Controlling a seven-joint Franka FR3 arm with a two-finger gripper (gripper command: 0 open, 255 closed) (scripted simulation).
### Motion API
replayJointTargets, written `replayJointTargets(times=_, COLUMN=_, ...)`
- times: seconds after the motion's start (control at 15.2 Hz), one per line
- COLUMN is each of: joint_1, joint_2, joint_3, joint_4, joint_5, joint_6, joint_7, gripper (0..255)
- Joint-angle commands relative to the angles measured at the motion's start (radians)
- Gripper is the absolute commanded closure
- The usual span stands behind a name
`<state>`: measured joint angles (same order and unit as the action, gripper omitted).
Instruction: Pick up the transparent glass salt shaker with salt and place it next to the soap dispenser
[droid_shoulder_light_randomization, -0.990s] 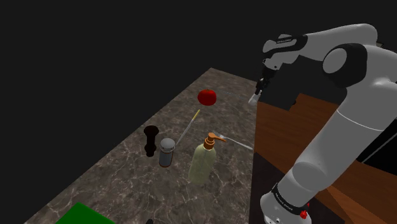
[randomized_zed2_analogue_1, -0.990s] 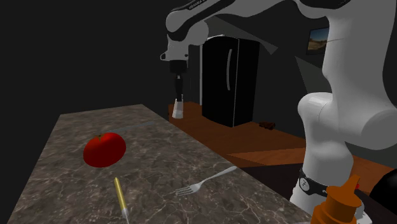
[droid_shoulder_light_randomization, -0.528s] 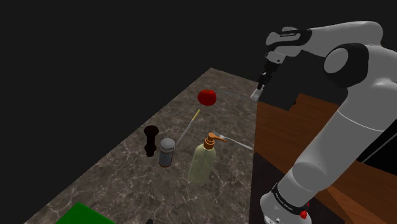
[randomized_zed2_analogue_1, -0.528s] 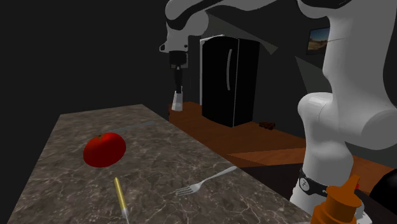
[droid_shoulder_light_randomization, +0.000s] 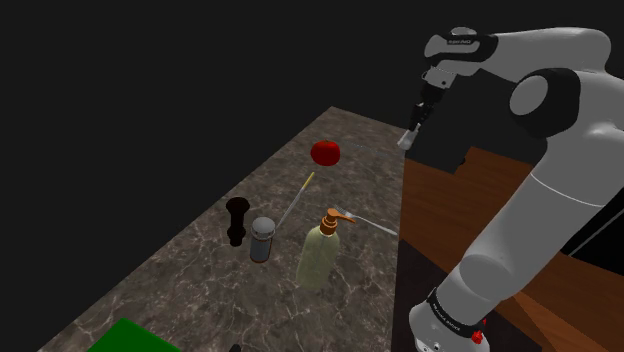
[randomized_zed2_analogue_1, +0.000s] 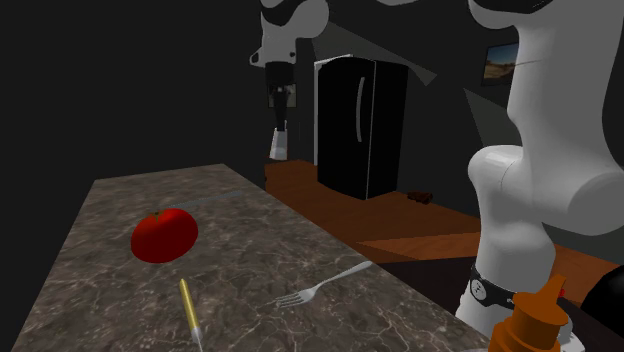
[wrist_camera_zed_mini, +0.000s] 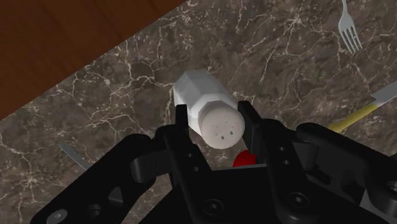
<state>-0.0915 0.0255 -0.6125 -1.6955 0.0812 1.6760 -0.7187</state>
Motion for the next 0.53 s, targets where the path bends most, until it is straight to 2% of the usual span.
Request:
replayJointTargets(times=0.0, joint_1=-0.001, joint_2=0.004, joint_3=0.000, joint_4=0.032, joint_5=0.002, joint_6=-0.029, joint_7=0.001, gripper=255)
replayJointTargets(times=0.46, joint_1=-0.007, joint_2=0.026, joint_3=-0.005, joint_4=0.149, joint_5=0.014, joint_6=-0.129, joint_7=-0.002, gripper=255)
